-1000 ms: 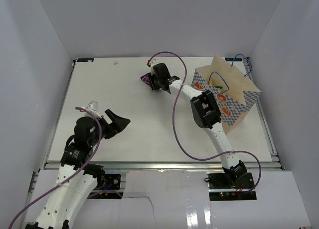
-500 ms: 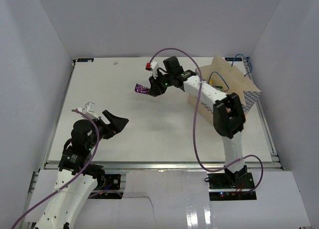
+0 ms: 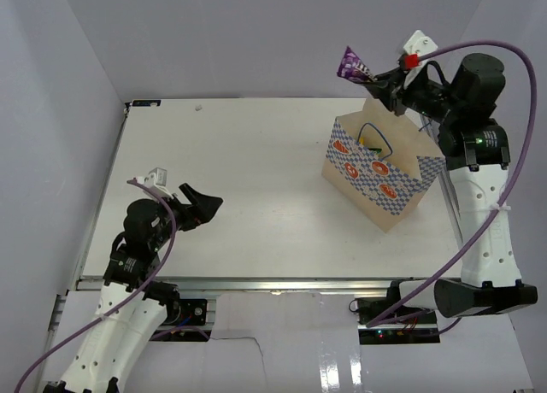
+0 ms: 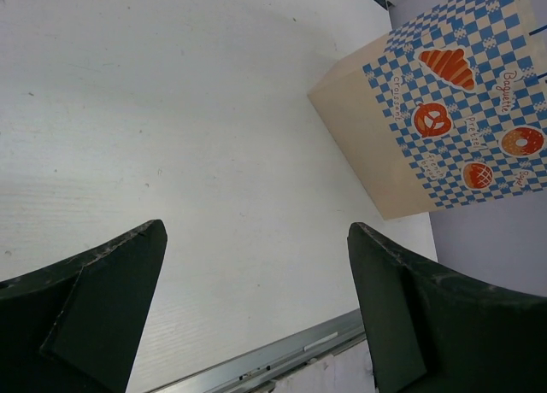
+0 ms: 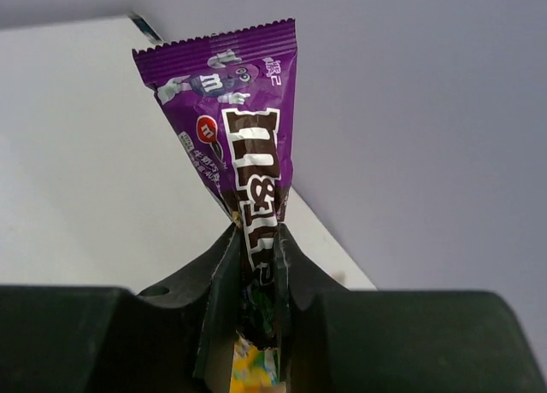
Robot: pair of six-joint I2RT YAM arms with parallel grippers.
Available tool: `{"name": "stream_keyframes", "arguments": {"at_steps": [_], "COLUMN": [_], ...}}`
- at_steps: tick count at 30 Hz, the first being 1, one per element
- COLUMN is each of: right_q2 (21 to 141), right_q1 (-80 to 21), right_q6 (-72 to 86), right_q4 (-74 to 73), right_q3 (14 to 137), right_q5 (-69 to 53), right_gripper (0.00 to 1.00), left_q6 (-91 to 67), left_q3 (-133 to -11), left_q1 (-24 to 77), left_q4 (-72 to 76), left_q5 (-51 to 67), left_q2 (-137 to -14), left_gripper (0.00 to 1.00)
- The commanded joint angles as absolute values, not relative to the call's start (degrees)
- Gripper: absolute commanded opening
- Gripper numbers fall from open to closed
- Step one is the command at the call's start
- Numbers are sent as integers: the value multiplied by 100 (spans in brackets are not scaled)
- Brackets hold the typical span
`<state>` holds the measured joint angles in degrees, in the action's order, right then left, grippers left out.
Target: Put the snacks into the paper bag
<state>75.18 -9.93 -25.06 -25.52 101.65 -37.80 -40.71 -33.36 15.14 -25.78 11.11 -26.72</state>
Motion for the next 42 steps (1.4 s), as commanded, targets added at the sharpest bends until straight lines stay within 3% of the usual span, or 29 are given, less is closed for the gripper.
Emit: {"name": "stream_keyframes", "arguments": {"at_steps": [1,13,16,17,20,24,26,28,31,37,42], "right_q2": [7481,7224,7295,7304,7339,7392,7374,7295,7103,6733,6373], "right_q1": [-144,694,703,712,712,712,712,712,712,703,712], "right_q6": [-2618,-3190,-3260,-3261,-3226,-3094,-2954,-2752,-1997,-1934,-1767], "right_q4": [-3294,-4034,-4192,-4218,-4289,-4412,-4447,-4412,-4176,-4456,-4719], "right_q3": [9827,8798,8841,8885,9122,9596,9808,10054,10160,10126,9704], "right_q5": [-3691,-3357,-3445,-3471,-3533,-3498,-3454,-3288,-2910,-3059,-2446], "right_gripper": [8,14,29,43,65,82,98,90,90,90,90], "left_q6": [-3858,-3788,-3823,-3841,-3841,-3762,-3709,-3639,-3534,-3454,-3393], "left_q3": [-3314,-3261,-3252,-3261,-3322,-3498,-3656,-3787,-4139,-4982,-5518], "left_q1": [1529,1529,1529,1529,1529,1529,1529,1538,1529,1529,1529], "left_q4": [-2067,-1723,-1784,-1836,-1951,-2056,-2092,-2109,-2118,-2118,-2118], "left_q5": [1361,1679,1635,1626,1556,1503,1485,1485,1494,1556,1687], "left_q2": [-2900,-3217,-3068,-2998,-2909,-2874,-2892,-2962,-3093,-3305,-3419], "left_gripper": [98,98,98,98,98,98,98,98,98,98,98]}}
